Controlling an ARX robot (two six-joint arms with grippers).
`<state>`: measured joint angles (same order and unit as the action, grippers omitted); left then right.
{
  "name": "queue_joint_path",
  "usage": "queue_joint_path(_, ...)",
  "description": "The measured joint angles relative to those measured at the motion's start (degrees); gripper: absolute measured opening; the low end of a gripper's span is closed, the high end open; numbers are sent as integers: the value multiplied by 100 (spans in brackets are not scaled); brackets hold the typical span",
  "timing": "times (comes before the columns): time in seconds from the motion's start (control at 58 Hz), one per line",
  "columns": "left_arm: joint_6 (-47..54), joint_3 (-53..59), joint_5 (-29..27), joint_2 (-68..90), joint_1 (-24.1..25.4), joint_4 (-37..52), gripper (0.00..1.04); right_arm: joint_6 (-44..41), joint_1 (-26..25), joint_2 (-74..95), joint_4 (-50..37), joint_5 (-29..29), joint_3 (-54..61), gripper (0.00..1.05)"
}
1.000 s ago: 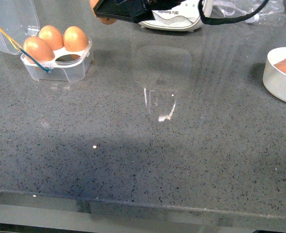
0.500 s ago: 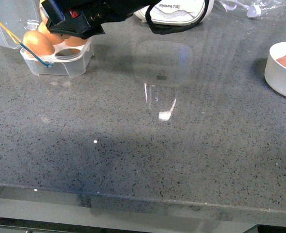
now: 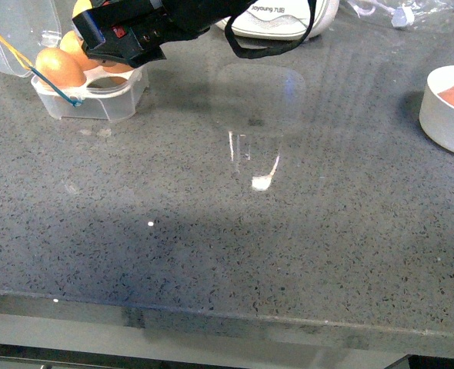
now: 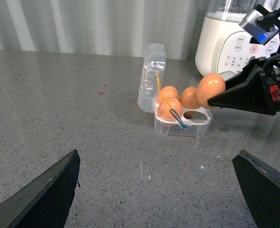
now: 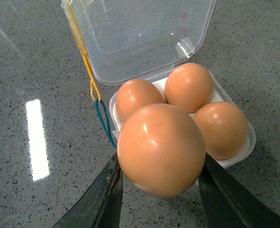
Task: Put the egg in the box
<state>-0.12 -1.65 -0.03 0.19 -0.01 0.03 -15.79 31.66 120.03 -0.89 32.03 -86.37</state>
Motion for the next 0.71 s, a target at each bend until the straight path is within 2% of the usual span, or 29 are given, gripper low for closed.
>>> queue_joint_path(0.707,0,0,0,0,0,0,98,4,37,74,-42,-46,-15,39)
